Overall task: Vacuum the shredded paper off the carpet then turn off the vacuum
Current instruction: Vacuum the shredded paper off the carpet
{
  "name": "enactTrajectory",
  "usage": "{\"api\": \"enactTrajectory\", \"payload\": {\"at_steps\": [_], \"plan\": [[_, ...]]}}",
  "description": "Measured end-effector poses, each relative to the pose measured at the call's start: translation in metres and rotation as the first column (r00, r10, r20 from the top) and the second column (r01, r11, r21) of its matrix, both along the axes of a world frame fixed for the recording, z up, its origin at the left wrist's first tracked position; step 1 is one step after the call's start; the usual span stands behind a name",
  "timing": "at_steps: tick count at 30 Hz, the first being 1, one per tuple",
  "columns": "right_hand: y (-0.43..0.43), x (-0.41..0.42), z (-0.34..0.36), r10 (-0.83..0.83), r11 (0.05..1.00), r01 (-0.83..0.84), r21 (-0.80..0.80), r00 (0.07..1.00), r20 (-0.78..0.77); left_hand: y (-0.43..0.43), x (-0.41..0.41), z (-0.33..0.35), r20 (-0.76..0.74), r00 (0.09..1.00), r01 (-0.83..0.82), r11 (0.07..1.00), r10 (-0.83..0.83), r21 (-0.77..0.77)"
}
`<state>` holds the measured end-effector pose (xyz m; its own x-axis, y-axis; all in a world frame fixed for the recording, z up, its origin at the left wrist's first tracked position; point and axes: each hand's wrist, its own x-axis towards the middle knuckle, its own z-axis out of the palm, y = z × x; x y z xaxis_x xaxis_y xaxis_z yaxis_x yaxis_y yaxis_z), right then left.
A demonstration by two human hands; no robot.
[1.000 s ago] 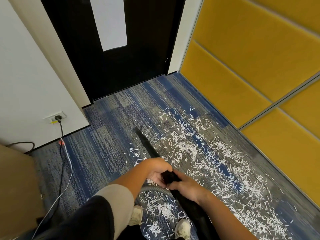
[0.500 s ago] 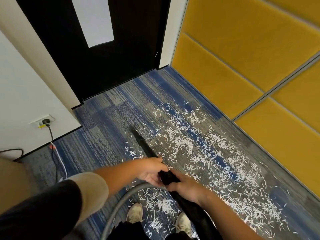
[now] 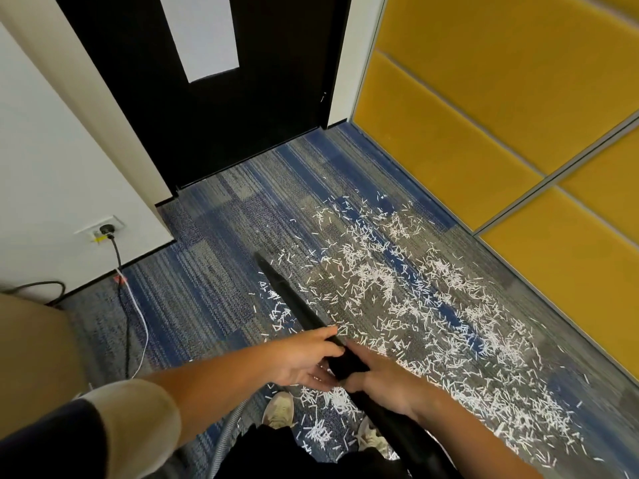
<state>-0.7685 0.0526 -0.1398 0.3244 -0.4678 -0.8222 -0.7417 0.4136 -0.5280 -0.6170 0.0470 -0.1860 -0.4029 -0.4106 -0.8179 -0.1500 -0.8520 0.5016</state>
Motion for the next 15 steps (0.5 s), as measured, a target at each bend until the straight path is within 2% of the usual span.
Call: {"api": "enactTrajectory", "payload": {"at_steps": [9,15], "plan": [[-0.003,0.002,0.000,-0.027,1.000,0.027,-0.003,1.000,0.003,0.003,0.002,0.004,0.015,0.999,-0.047,0.999,0.047,-0.014],[-0.014,0.011,0.001,-0.039,0.999,0.040,-0.013,0.999,0.024,-0.006,0.005,-0.002,0.024,0.988,-0.152,0.988,0.152,-0.023]]}}
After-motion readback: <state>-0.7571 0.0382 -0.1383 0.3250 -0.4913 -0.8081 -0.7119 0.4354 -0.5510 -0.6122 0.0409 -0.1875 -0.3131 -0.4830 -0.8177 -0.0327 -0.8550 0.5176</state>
